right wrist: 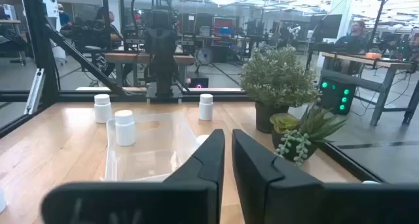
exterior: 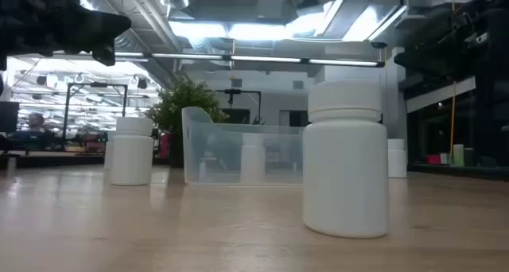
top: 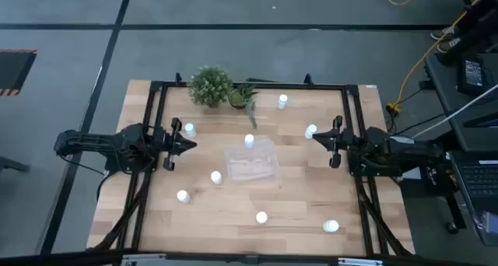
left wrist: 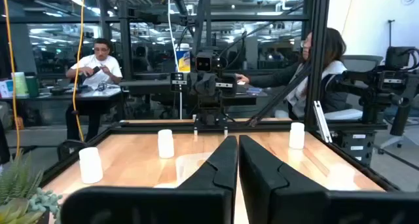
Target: Pick and place pill bottles into a basket
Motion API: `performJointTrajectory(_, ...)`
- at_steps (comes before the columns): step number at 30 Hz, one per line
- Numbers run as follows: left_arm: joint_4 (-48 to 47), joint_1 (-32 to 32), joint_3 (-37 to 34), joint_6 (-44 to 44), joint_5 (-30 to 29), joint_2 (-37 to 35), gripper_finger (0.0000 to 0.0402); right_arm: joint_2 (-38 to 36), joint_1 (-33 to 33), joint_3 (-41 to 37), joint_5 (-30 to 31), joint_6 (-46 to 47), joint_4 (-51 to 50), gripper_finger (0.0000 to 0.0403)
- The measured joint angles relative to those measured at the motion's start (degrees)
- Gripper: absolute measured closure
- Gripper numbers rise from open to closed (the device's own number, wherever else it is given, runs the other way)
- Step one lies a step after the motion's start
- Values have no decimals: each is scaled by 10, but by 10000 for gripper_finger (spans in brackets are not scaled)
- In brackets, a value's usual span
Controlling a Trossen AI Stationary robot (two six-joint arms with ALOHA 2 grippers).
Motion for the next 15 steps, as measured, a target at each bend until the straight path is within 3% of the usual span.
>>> performJointTrajectory(15,0,0,0,0,0,0,391,0,0,0,0,0,0,368)
